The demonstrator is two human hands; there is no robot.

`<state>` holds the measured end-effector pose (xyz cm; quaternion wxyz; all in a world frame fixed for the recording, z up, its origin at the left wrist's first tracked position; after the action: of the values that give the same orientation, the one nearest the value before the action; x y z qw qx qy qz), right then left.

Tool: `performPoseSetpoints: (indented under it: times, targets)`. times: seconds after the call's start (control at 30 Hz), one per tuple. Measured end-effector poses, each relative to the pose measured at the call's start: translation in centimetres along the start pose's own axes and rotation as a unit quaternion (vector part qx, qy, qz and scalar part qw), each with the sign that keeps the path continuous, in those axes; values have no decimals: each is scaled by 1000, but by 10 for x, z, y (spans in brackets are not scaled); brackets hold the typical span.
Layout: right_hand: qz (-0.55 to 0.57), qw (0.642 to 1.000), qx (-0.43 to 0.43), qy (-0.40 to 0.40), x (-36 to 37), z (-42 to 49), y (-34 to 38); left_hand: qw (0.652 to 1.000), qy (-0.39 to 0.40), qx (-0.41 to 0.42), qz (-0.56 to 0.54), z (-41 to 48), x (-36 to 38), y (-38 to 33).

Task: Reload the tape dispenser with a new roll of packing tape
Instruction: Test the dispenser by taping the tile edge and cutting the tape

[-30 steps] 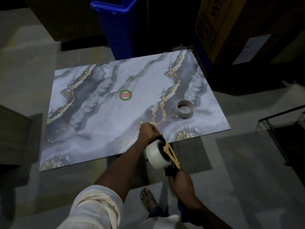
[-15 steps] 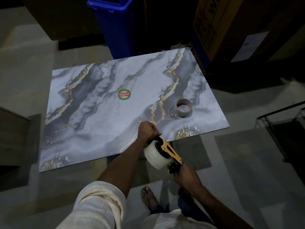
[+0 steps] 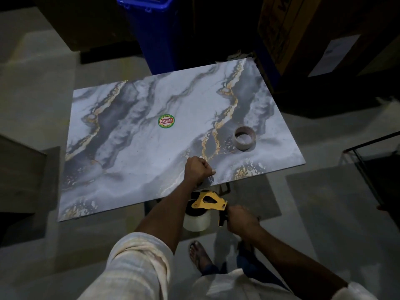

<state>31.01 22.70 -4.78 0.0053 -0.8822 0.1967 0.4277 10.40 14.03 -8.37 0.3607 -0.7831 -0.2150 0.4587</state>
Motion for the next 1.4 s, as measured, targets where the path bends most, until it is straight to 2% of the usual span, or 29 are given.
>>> performPoseSetpoints:
  times: [0.1,0.5,0.77,0.87,0.93,1.1,1.23,1.4]
  targets:
    - [-20,1000,-8,-16,-5,15,4,1000,-7,3,4,-3,0,-3]
    - [43,998,37,-4,4,13,-2,999,-32,-7,-2,-7,3,1]
    - [-1,1000,15,10,-4,33,5,999,-41,-12,-3,-10,4,-1]
    - [33,999,9,-24,16,15,-17,999,-42,-11,-6,-11,3,-4]
    - [14,999,0,-40,35,-5,-36,999,-40,-12,-9,-11,3,-3]
    - [76,995,68,0,107,-69,-111,999,-34,-18,-9,-11,2,-2]
    - [77,994,83,4,109,-97,-142,999,-34,-17,5,-12,0,-8]
    - [102,986,71,-109,68,-71,-131,999,-35,-19,-18,-15,-4,-9]
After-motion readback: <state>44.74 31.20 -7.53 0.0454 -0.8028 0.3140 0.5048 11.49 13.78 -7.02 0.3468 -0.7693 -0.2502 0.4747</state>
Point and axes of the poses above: each hand's wrist, its own z-axis towards the middle knuckle, its own x-axis out of the palm, y = z × x, the point moved 6 cm from there along z, towards the middle knuckle, and after that the axes turned 6 degrees about -z, right-handed, at the moved point
